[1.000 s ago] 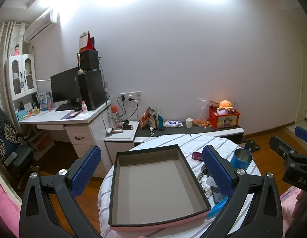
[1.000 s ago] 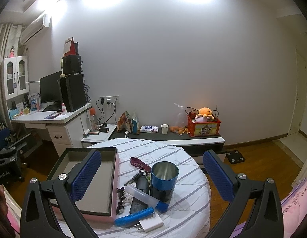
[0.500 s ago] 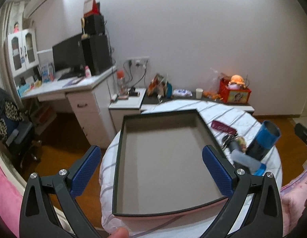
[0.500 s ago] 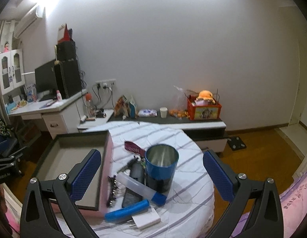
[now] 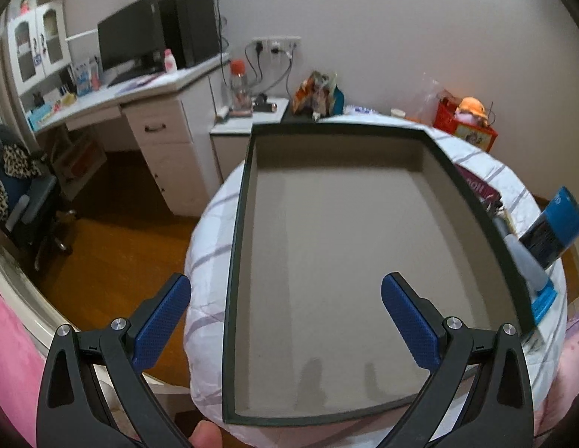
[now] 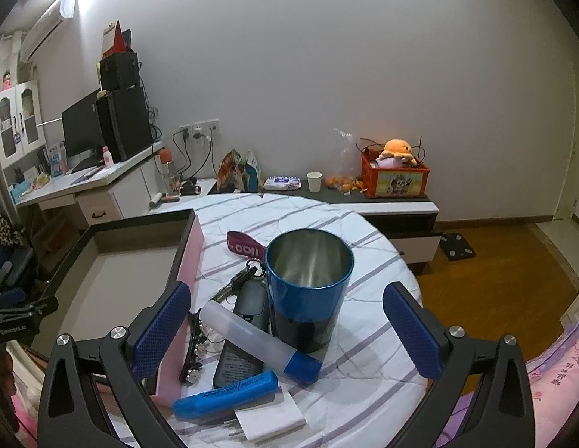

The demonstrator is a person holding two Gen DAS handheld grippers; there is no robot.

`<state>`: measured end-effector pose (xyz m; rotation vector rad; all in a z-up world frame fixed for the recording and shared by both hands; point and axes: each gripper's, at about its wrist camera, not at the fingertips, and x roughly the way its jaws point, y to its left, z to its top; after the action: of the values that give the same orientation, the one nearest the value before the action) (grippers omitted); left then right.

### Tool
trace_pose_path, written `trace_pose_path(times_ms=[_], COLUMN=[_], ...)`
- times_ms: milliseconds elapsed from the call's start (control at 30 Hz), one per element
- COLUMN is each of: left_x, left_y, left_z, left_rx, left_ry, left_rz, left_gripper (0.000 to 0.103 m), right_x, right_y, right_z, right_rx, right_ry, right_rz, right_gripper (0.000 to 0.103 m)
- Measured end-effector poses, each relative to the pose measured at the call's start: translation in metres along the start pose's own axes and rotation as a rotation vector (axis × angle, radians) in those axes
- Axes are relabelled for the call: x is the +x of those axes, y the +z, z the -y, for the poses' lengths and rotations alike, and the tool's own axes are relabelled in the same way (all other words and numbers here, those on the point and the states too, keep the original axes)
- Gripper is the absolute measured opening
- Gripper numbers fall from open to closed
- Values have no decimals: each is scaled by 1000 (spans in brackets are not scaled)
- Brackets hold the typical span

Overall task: Organize rigid objects
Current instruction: 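Grasp the tray's side wall with the left gripper while the right approaches the blue cup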

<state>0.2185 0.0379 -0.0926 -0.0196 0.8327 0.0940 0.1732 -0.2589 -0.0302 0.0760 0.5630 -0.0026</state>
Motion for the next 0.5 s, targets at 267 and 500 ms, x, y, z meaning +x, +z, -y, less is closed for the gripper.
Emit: trace_pose_path(times_ms=[267,500], left_x=[26,30], left_y=[-15,-19], left_z=[-19,-26], left_rx=[-7,-17], left_ry=[-7,-54], left_rz=[-104,-147], left_gripper=[67,37], right_x=[14,20], right_y=[1,1], right_z=[5,6], right_rx=[14,13], right_ry=[1,11], right_rz=[-16,-25], right_gripper=[103,103])
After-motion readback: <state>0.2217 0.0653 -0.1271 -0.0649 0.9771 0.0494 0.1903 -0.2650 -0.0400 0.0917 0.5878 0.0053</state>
